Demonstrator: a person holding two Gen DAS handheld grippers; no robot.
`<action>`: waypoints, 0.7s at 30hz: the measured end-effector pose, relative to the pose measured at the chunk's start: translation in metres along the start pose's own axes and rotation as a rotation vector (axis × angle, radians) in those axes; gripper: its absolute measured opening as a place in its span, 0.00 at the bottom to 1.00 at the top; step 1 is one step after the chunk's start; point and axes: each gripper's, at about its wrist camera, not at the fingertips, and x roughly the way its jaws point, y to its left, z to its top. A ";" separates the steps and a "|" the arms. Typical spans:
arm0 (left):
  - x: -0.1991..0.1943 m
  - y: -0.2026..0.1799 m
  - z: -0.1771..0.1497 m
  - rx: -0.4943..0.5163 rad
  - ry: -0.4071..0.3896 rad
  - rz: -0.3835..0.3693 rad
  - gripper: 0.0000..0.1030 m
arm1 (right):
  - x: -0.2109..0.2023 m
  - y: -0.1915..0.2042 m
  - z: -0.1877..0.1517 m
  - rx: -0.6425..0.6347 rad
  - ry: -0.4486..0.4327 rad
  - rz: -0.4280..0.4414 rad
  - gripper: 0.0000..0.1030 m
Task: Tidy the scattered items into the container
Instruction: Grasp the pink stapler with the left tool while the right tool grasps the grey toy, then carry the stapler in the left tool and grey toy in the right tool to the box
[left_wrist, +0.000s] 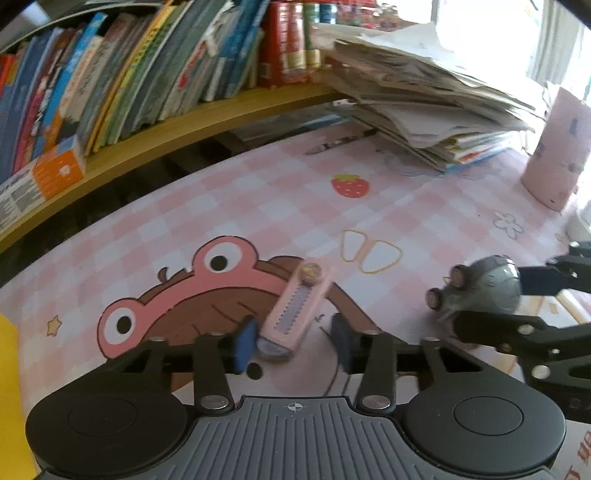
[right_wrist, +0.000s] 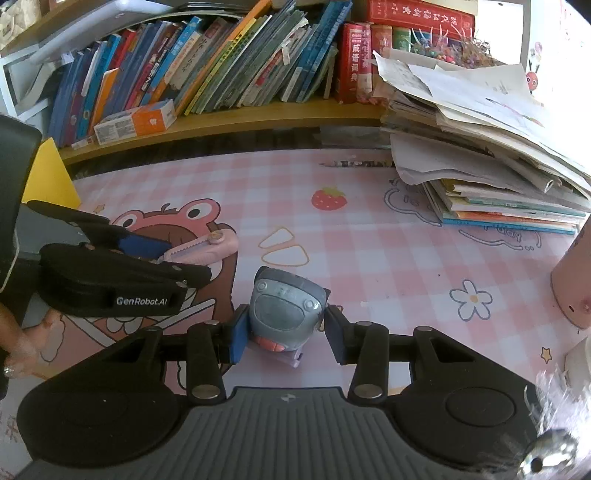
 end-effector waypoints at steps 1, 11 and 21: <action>-0.001 0.000 0.000 -0.006 0.001 -0.001 0.22 | 0.000 0.000 0.000 -0.001 0.001 -0.001 0.40; -0.046 0.005 -0.004 -0.088 -0.055 -0.023 0.22 | -0.020 0.008 -0.004 0.012 -0.010 0.023 0.39; -0.110 0.007 -0.033 -0.161 -0.108 -0.028 0.22 | -0.046 0.022 -0.011 0.002 -0.029 0.060 0.39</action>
